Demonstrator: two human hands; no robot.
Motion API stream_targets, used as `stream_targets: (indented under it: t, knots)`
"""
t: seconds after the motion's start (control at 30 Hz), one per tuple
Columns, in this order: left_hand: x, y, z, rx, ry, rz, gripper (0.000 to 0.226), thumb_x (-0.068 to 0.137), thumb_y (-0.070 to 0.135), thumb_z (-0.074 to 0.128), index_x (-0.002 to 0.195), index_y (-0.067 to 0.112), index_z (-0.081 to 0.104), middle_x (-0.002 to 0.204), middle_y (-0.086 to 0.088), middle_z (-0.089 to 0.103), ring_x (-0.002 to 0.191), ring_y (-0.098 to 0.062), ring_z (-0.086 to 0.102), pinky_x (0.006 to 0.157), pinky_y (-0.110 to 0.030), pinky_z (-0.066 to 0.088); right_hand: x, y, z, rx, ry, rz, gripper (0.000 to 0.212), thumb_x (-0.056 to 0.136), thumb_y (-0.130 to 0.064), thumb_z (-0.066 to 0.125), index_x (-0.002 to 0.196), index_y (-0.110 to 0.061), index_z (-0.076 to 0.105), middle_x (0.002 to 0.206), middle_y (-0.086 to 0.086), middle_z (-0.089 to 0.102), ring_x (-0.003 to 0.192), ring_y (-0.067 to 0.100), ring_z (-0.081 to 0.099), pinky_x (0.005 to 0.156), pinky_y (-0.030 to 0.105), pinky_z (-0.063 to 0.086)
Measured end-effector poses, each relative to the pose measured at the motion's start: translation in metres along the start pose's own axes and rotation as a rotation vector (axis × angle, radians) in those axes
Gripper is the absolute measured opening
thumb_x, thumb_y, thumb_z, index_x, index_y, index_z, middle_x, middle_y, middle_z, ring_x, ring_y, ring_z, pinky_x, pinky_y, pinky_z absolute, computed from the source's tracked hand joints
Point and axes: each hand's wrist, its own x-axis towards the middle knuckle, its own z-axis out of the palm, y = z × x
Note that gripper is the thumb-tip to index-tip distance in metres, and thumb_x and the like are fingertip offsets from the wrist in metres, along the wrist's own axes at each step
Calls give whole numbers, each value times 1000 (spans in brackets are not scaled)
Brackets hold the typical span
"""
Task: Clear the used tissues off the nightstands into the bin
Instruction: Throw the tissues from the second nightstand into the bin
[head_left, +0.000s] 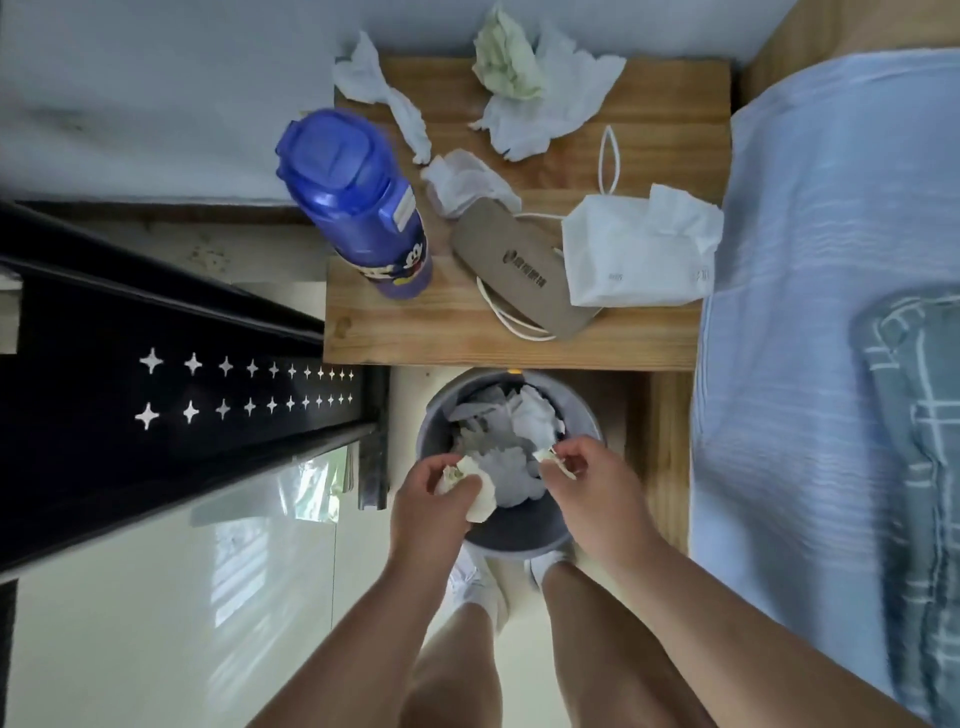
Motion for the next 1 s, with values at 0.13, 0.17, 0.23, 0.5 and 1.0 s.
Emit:
stream_targets:
  t: [0.13,0.17,0.23,0.5,1.0]
  knots:
    - [30,-25,3,32,4,-13,29,87,15,78,109,31,68,108,3,73,94,-22,74,66,-35,62,24,24,29,-3,-19,73,21,89,-37,75,103,-35,59,88,-21,63,81,-2,59,64,7,36]
    - [37,-30,5,62,7,-8,30,86,17,79,109,32,66,108,4,73,95,-24,74,74,-41,64,31,30,34,6,-23,84,24,87,-37,77,102,-36,58,87,-20,64,81,0,61,64,9,38]
    - [48,-39,11,147,5,16,36,85,23,80,115,34,62,110,7,73,98,-27,74,87,-50,63,42,42,42,26,-45,121,32,84,-35,81,108,-32,60,88,-14,68,87,11,67,69,17,45]
    - [61,-55,15,260,-37,46,53,86,39,80,135,31,62,93,31,55,85,6,59,78,-33,58,43,55,52,34,-83,176,46,87,-34,73,130,-23,61,102,-4,69,96,15,69,76,20,48]
    - [26,93,-25,-224,306,266,16,99,22,67,91,35,72,85,12,76,66,-9,67,69,-43,56,23,-118,-80,127,-68,-239,11,91,-37,67,101,-43,69,94,-21,73,82,0,72,70,28,60]
